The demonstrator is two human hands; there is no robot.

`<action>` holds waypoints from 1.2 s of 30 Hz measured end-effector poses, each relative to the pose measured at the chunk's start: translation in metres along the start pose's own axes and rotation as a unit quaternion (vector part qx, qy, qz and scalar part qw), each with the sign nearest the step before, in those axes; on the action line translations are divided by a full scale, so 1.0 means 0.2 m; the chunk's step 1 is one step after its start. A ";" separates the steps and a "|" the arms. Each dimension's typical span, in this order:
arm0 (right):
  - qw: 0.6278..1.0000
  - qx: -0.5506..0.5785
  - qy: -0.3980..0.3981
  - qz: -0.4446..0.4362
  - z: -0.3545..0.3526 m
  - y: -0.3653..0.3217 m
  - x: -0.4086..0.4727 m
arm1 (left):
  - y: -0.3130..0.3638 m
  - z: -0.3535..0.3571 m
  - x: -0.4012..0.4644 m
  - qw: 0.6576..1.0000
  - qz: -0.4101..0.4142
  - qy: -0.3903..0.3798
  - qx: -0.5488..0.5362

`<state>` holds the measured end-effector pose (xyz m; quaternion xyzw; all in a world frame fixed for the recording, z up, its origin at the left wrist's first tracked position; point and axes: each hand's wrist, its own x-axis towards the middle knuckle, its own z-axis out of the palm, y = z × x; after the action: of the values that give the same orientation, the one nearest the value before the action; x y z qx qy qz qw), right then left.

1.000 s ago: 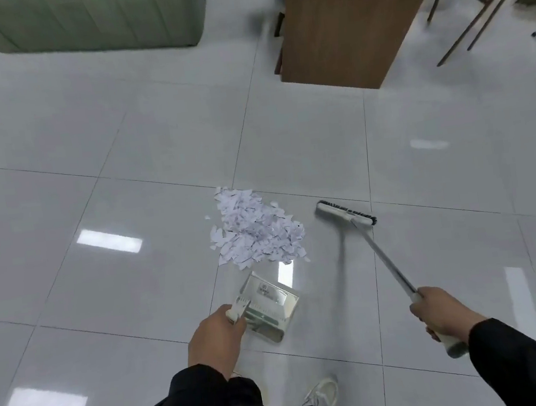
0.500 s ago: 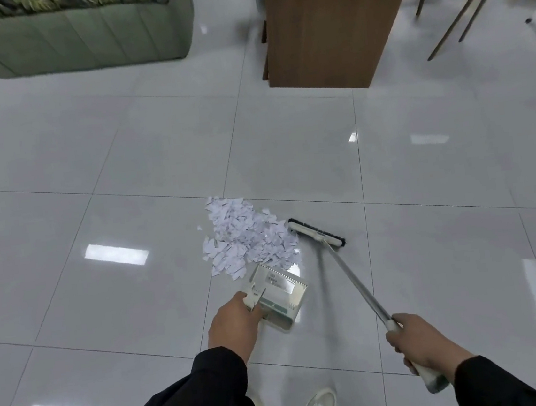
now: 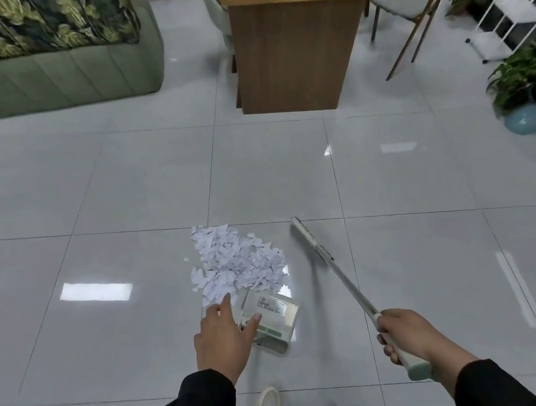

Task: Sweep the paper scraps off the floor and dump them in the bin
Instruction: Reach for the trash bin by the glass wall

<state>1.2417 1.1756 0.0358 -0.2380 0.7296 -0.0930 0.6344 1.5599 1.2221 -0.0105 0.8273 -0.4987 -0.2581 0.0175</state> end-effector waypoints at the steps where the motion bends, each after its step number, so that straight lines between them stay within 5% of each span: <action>1: 1.000 0.020 0.000 0.005 0.00 -0.05 -0.02 | 0.05 -0.04 0.05 1.000 0.017 -0.003 0.000; 11: 0.956 0.290 0.024 0.028 -0.34 -0.35 -0.20 | 0.82 -0.28 0.50 0.976 0.191 -0.090 0.042; 18: 0.900 0.435 0.027 0.019 -1.27 -0.51 -0.08 | 1.88 -0.04 0.70 0.953 0.270 -0.113 0.081; 30: 0.858 0.505 0.092 0.013 -2.69 -1.04 0.33 | 3.44 0.13 0.94 0.936 0.319 -0.101 0.112; 36: 0.790 0.602 0.117 0.002 -3.32 -1.39 0.71 | 4.22 0.25 1.38 0.932 0.327 -0.112 0.108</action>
<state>0.6501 0.7583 0.1499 0.2064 0.5955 -0.5389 0.5589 0.9496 0.5795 0.0744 0.5810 -0.7654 -0.2733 -0.0444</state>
